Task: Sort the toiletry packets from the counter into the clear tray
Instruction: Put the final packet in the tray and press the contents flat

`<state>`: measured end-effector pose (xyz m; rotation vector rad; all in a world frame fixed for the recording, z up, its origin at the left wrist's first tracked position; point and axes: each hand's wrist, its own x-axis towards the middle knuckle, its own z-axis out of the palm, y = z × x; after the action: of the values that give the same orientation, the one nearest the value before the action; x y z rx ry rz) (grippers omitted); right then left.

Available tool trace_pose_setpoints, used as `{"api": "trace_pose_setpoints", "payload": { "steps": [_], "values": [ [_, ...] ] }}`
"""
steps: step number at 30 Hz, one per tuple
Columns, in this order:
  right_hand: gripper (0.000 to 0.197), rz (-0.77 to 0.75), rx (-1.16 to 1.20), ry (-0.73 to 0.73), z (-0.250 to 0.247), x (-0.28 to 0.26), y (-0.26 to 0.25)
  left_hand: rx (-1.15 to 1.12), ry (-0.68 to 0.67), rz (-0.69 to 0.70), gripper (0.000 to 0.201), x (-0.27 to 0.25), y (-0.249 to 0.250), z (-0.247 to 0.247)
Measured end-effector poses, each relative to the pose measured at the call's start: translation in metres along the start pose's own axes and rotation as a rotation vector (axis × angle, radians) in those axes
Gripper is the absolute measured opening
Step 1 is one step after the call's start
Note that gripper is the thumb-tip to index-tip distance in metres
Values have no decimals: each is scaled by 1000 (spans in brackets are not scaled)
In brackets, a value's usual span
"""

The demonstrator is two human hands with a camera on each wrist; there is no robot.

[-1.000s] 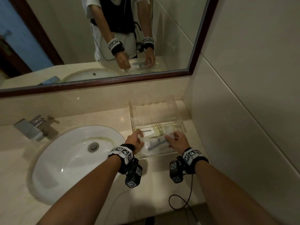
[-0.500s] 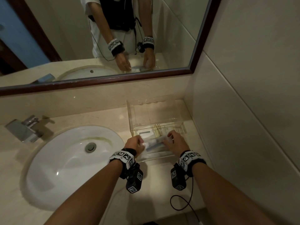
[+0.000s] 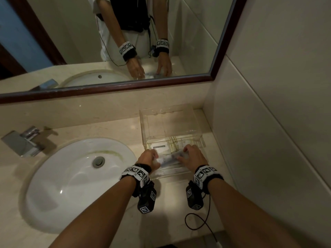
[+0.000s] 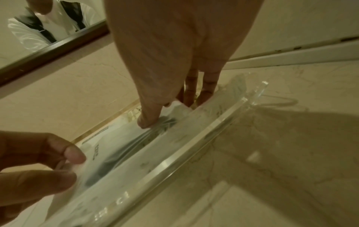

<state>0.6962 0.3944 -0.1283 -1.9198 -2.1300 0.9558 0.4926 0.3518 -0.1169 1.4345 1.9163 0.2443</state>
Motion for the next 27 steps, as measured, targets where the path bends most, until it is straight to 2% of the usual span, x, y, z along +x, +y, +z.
{"api": "trace_pose_setpoints", "payload": {
  "steps": [6,9,12,15,18,21,27],
  "values": [
    [54,-187,-136,126,-3,-8,-6,40,57,84,39,-3,-6,-6],
    [69,-274,-244,51,4,-13,-10,175,140,188,52,-9,-3,-5],
    [84,-291,-389,-68,14,-11,-14,242,155,261,63,-14,5,7],
    [71,-301,-442,-70,22,-8,-16,326,153,274,69,-15,10,27],
    [71,-289,-466,-37,29,-6,-11,384,161,261,77,-14,12,43],
    [73,-274,-457,-36,34,-3,-5,409,179,222,76,-9,12,54],
    [78,-269,-438,-73,35,2,-3,417,174,150,61,-2,5,67]
  ]
}}
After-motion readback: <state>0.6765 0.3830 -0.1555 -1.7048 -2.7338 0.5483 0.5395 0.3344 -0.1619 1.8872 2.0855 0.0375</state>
